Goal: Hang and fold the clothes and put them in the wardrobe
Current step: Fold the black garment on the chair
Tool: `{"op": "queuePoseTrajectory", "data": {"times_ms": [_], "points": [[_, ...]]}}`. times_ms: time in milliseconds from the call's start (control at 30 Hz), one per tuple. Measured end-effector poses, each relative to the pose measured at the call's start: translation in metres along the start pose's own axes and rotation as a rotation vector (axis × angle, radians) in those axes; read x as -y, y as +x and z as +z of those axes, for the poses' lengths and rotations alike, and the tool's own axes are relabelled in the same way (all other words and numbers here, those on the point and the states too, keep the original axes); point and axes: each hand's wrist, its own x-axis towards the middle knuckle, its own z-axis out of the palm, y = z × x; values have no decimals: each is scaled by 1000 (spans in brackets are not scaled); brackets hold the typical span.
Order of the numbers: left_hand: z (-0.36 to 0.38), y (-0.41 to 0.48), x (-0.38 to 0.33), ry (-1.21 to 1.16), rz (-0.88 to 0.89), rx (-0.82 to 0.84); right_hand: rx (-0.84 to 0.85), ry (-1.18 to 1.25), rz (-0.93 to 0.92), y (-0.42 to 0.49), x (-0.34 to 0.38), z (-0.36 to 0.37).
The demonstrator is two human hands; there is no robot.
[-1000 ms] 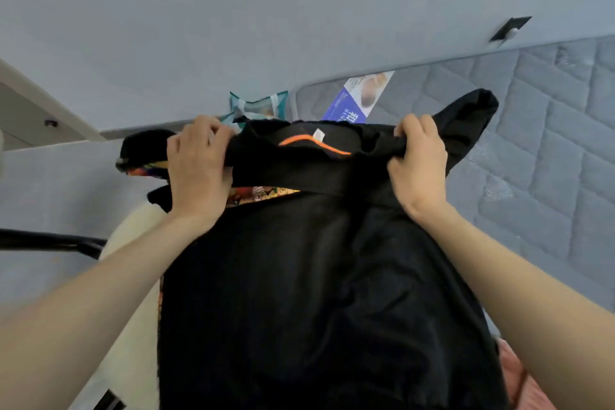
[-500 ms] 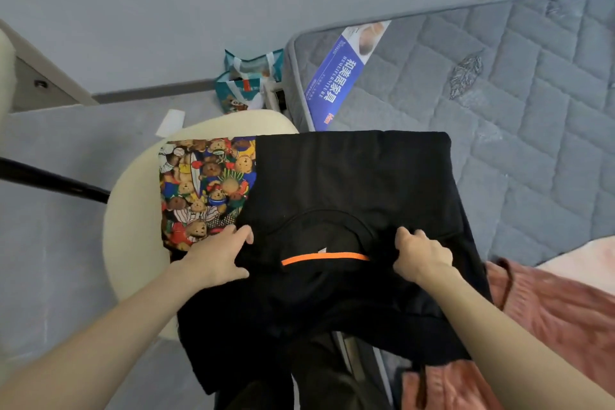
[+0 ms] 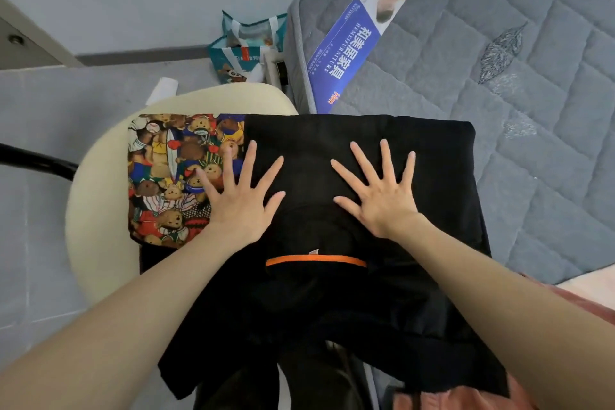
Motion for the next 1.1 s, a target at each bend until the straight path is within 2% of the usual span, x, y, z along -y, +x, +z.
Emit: {"op": "queuePoseTrajectory", "data": {"times_ms": [200, 267, 367, 433, 533, 600, 667, 800, 967, 1100], "points": [[1, -8, 10, -127, -189, 95, 51, 59, 132, -10, -44, 13], [-18, -6, 1, -155, -213, 48, 15, 83, 132, -11, -40, -3], [-55, 12, 2, -59, -101, -191, -212, 251, 89, 0, -43, -33], [-75, 35, 12, 48, -24, -150, -247, 287, 83, 21, -49, -52], [-98, 68, 24, 145, -89, 75, 36, 236, 119, 65, -55, -78], [-104, 79, 28, 159, -117, 147, 241, 200, 159, 88, -54, -87], [-106, 80, 31, 149, -82, 171, 296, 204, 182, 93, -54, -93], [-115, 71, 36, 143, 5, 88, 135, 211, 141, 78, -52, -102], [-161, 80, 29, 66, 39, -324, -197, 234, 145, 80, -70, -144], [-195, 82, 29, 25, 106, -506, -421, 191, 152, 79, -82, -172]]}}
